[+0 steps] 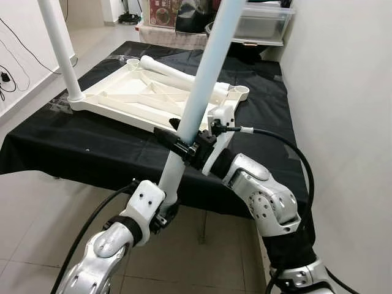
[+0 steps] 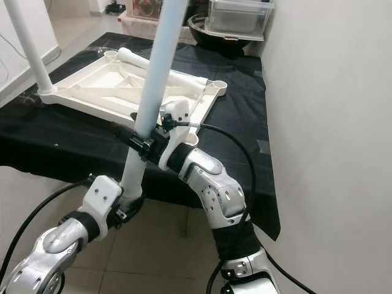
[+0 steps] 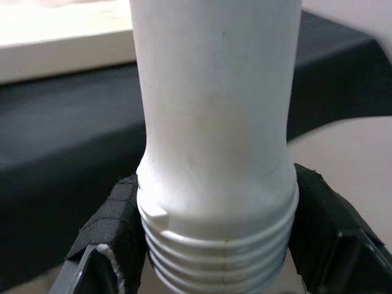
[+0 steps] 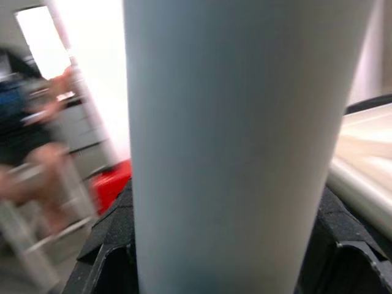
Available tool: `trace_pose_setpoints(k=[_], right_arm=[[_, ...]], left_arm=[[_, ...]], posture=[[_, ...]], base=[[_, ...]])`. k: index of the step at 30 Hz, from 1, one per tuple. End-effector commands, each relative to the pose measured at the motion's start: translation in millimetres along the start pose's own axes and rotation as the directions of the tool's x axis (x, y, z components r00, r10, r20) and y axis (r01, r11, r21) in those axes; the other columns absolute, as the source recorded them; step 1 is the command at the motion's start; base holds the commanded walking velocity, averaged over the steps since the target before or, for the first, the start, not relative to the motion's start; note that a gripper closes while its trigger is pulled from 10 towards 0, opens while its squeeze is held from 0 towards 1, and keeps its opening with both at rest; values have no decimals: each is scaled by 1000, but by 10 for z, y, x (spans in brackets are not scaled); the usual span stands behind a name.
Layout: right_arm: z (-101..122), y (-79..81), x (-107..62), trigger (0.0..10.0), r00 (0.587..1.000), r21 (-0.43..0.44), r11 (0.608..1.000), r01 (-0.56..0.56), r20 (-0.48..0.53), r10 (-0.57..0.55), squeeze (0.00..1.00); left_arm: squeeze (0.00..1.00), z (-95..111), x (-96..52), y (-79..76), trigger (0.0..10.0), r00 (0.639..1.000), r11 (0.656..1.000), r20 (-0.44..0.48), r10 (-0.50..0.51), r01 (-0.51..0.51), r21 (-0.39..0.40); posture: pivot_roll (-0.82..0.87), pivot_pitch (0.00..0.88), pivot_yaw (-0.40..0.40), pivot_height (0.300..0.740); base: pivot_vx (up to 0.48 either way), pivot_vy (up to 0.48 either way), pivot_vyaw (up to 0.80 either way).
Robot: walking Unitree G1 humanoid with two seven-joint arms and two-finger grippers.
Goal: Building children table
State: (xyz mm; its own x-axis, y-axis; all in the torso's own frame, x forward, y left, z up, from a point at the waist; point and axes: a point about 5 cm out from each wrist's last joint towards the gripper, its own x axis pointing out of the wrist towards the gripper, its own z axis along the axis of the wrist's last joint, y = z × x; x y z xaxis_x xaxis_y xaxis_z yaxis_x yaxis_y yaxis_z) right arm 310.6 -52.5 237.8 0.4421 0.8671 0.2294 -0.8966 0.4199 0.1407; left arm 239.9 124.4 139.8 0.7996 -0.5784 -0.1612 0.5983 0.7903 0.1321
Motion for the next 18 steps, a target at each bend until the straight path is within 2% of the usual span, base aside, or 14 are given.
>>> trace_pose_setpoints(k=[1, 4, 7, 12, 18], right_arm=[[-39, 41, -56, 10000, 989, 52, 989, -136, -52, 139, 0], [-52, 77, -107, 10000, 972, 83, 973, -215, -78, 222, 0], [-53, 89, -125, 10000, 966, 94, 967, -236, -83, 244, 0], [-75, 146, -215, 10000, 922, 140, 928, -345, -135, 364, 0], [-73, 172, -245, 10000, 903, 152, 912, -382, -151, 403, 0]], left_arm=[[0, 48, -89, -86, 10000, 989, 986, 20, -147, 148, -82], [0, 42, -139, -129, 10000, 978, 969, 14, -210, 210, -129], [0, 38, -155, -143, 10000, 974, 964, 11, -227, 226, -141], [0, -39, -259, -249, 10000, 948, 938, -24, -316, 309, -155], [0, -71, -303, -277, 10000, 937, 924, -30, -348, 338, -180]], posture=[[68, 95, -69, 740], [72, 102, -70, 740], [73, 104, -71, 740], [69, 108, -71, 740], [68, 109, -69, 740]], base=[[0, 0, 0], [0, 0, 0], [0, 0, 0], [0, 0, 0], [0, 0, 0]])
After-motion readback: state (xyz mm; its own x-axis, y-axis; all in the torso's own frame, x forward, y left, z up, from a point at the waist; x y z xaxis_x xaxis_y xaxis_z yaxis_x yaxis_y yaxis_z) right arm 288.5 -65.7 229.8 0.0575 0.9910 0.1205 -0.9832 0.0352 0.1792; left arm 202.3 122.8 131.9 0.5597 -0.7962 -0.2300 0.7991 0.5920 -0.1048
